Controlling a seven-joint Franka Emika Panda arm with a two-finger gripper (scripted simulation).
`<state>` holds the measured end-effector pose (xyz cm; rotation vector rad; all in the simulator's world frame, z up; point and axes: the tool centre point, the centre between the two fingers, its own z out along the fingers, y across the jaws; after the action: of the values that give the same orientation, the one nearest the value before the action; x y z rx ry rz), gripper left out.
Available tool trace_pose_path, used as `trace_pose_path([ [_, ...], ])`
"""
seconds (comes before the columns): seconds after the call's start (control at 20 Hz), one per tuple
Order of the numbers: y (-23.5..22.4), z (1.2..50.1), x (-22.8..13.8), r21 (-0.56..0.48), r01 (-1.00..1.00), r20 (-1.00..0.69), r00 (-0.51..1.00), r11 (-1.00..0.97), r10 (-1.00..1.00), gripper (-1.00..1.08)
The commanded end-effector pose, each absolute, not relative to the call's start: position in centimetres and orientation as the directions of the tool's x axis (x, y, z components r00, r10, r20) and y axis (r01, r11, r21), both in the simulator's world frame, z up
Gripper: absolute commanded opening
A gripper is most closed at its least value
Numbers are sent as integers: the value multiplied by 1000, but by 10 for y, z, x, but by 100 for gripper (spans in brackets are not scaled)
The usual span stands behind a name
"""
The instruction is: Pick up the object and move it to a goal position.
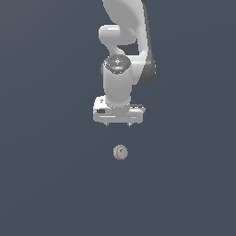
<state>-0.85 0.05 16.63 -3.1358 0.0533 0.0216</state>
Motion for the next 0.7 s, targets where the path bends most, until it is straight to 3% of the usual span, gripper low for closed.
trace_pose_path([
  [0.0, 1, 166, -9, -5, -34, -14, 999, -999, -34, 100],
  [0.65, 11, 165, -13, -18, -13, -32, 999, -1000, -13, 100],
])
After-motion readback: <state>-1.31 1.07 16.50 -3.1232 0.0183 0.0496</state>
